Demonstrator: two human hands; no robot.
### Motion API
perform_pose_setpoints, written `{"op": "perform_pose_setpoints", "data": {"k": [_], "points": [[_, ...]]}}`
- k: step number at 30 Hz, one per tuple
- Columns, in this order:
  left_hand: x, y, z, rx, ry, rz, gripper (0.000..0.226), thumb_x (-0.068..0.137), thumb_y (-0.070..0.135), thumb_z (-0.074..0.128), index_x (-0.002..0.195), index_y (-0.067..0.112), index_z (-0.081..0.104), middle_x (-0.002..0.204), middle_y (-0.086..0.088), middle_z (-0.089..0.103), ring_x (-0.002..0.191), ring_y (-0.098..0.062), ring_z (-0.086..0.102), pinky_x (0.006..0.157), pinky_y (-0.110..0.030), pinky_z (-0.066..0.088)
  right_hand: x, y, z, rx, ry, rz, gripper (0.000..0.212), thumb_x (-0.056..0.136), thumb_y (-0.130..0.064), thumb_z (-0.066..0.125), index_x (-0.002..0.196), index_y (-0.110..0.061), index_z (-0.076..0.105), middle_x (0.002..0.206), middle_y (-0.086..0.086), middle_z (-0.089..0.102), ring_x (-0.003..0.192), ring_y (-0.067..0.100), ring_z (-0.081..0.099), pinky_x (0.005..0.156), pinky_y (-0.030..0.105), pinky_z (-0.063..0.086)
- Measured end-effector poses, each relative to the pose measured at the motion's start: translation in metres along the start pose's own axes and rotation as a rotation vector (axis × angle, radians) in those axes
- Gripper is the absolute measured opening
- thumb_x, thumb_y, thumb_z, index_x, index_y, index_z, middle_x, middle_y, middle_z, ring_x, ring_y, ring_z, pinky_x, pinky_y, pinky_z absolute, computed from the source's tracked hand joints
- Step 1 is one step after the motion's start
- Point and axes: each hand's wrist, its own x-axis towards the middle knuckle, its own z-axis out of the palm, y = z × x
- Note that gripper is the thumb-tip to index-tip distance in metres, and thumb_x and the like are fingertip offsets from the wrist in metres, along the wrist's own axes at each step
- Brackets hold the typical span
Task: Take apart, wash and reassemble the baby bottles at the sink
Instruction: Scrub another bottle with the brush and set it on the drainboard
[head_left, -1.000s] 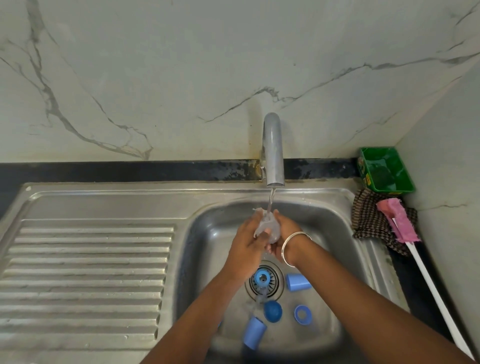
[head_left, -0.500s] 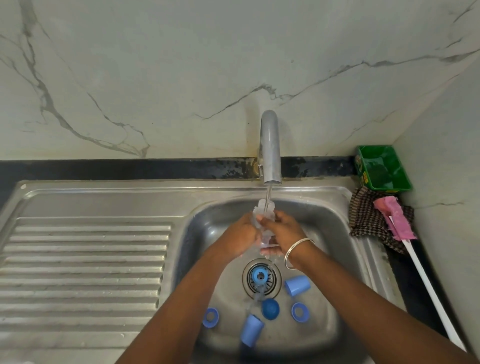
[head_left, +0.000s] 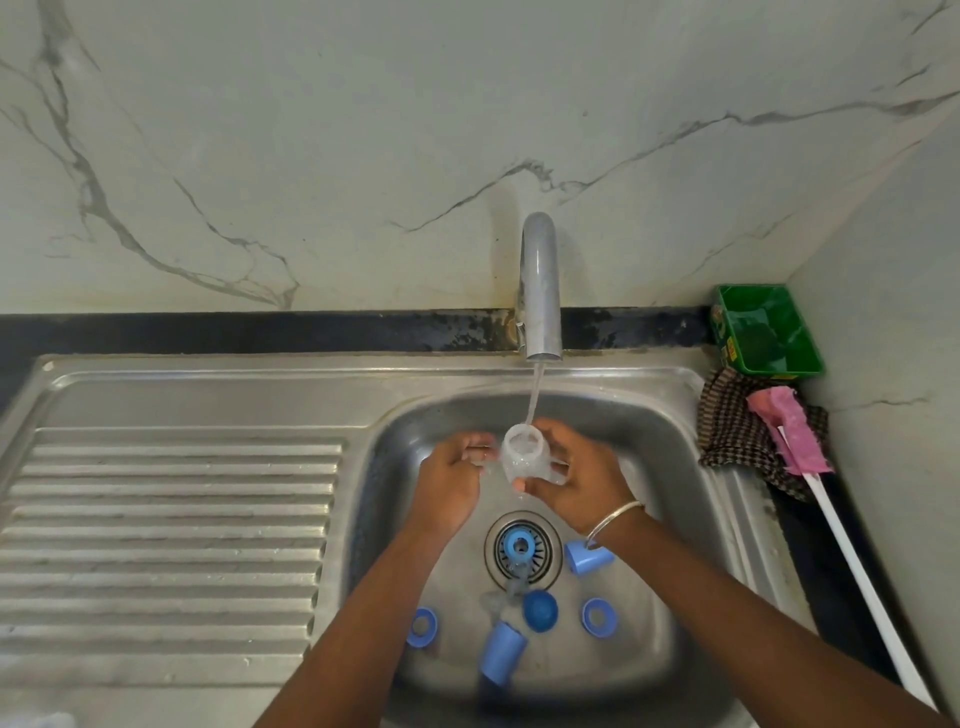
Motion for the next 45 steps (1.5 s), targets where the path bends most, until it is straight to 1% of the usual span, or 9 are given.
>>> {"op": "perform_pose_setpoints", "data": {"k": [10, 19, 23, 27, 32, 35, 38, 41, 45], "points": [[-0.001, -0.002, -0.004, -0.035, 0.090, -0.010, 0.039, 0.089, -0.007, 0.044, 0.094, 0.022, 0.070, 0.097, -0.004, 0.074, 0.099, -0.022, 0.068, 0.100, -0.046, 0.051, 0.002, -0.011, 0.009, 0.039, 0.071, 0.009, 0.054, 0.072, -0.026, 0.085, 0.114, -0.041, 0.056, 0.104, -0.020, 0.065, 0.097, -0.001, 0.062, 0.085, 0.023, 0.054], [-0.004, -0.009, -0.002, -0.011, 0.076, -0.006, 0.045, 0.087, -0.005, 0.044, 0.094, 0.031, 0.070, 0.098, 0.002, 0.074, 0.101, -0.016, 0.068, 0.099, -0.044, 0.052, 0.003, -0.010, 0.004, -0.027, 0.141, 0.038, 0.053, 0.071, -0.028, 0.085, 0.116, -0.033, 0.057, 0.101, -0.012, 0.067, 0.094, 0.011, 0.066, 0.083, 0.031, 0.057], [-0.005, -0.010, -0.001, -0.003, 0.062, 0.028, 0.041, 0.086, -0.002, 0.047, 0.094, 0.030, 0.071, 0.097, 0.003, 0.075, 0.100, -0.017, 0.068, 0.097, -0.044, 0.053, -0.003, -0.009, 0.007, -0.070, 0.006, -0.023, 0.058, 0.070, -0.029, 0.086, 0.120, -0.032, 0.057, 0.105, -0.012, 0.068, 0.096, 0.010, 0.065, 0.083, 0.032, 0.058], [-0.013, -0.002, 0.001, -0.039, 0.042, 0.029, 0.044, 0.084, -0.007, 0.048, 0.094, 0.031, 0.069, 0.096, 0.002, 0.073, 0.098, -0.021, 0.067, 0.086, -0.035, 0.054, 0.000, -0.010, 0.006, -0.051, 0.100, 0.061, 0.056, 0.071, -0.035, 0.085, 0.121, -0.033, 0.059, 0.103, -0.012, 0.069, 0.093, 0.009, 0.067, 0.083, 0.031, 0.058], [-0.029, 0.013, 0.005, 0.035, -0.218, 0.101, 0.061, 0.073, -0.005, 0.076, 0.122, 0.026, 0.056, 0.104, 0.012, 0.068, 0.095, 0.000, 0.065, 0.071, -0.012, 0.051, -0.003, -0.014, 0.014, 0.016, 0.077, 0.079, 0.055, 0.070, -0.041, 0.084, 0.120, -0.029, 0.063, 0.101, -0.010, 0.072, 0.090, 0.004, 0.068, 0.080, 0.026, 0.058], [-0.027, 0.014, 0.009, 0.087, -0.138, 0.146, 0.054, 0.073, 0.014, 0.085, 0.116, 0.027, 0.054, 0.102, 0.012, 0.069, 0.094, -0.005, 0.067, 0.075, -0.016, 0.053, 0.000, -0.019, 0.009, 0.071, 0.010, 0.052, 0.038, 0.075, -0.028, 0.074, 0.112, -0.025, 0.068, 0.096, -0.007, 0.072, 0.088, 0.007, 0.068, 0.080, 0.031, 0.058], [-0.026, 0.013, 0.009, 0.268, -0.119, 0.128, 0.053, 0.071, 0.020, 0.087, 0.108, 0.029, 0.050, 0.095, 0.017, 0.064, 0.086, -0.003, 0.062, 0.064, -0.006, 0.045, 0.009, -0.029, -0.007, 0.127, 0.149, 0.078, 0.025, 0.081, -0.017, 0.059, 0.101, -0.027, 0.070, 0.090, -0.003, 0.071, 0.078, 0.010, 0.065, 0.075, 0.033, 0.056], [-0.025, 0.009, 0.011, 0.327, -0.185, 0.108, 0.058, 0.071, 0.020, 0.087, 0.115, 0.030, 0.050, 0.097, 0.015, 0.060, 0.086, 0.001, 0.059, 0.062, -0.004, 0.043, 0.046, -0.050, -0.026, -0.149, 0.270, 0.042, 0.036, 0.092, -0.020, 0.059, 0.128, -0.025, 0.058, 0.106, 0.002, 0.069, 0.090, 0.016, 0.065, 0.079, 0.036, 0.057], [-0.026, 0.014, 0.014, 0.272, -0.231, 0.015, 0.068, 0.072, 0.025, 0.086, 0.129, 0.043, 0.053, 0.104, 0.017, 0.060, 0.094, 0.000, 0.060, 0.076, -0.010, 0.047, 0.088, -0.089, -0.033, -0.443, 0.052, -0.018, 0.033, 0.094, -0.034, 0.060, 0.121, -0.016, 0.056, 0.098, 0.008, 0.068, 0.091, 0.028, 0.065, 0.085, 0.043, 0.056]]}}
